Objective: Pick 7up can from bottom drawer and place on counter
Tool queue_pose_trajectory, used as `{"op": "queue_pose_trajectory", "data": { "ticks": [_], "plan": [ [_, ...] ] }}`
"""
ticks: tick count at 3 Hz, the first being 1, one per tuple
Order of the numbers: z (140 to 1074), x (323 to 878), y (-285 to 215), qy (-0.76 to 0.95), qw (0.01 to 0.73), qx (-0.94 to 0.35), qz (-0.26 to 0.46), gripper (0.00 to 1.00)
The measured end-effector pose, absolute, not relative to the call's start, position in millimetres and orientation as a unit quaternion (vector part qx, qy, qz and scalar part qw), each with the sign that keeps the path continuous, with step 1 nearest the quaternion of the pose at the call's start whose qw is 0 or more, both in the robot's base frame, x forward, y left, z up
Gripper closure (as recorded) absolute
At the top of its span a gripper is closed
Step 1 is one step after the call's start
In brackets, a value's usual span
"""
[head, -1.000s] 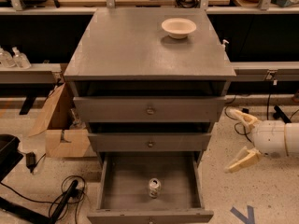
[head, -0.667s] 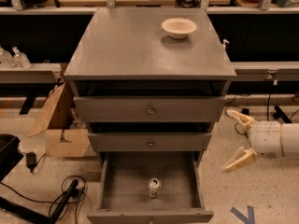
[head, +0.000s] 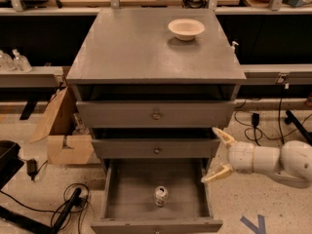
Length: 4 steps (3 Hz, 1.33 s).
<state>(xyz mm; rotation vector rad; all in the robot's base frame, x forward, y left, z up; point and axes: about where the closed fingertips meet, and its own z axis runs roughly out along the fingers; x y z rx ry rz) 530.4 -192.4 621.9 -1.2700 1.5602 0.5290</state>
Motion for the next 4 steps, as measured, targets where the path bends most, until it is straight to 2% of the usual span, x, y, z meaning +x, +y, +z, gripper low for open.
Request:
{"op": "queue_pose_trajectory", "data": {
  "ticks": [1,2,3,4],
  "plan": [
    [548.5,561.7,-175.1,0.619,0.531,-0.531,0.23,0.0],
    [484.0,572.4,-167.5,0.615,0.526,-0.53,0.252,0.0],
    [433.5,562.7,-171.6,0.632,0.506,-0.52,0.273,0.0],
    [427.9,562.9,-159.1,0.627,0.506,-0.521,0.282,0.0]
  ]
}}
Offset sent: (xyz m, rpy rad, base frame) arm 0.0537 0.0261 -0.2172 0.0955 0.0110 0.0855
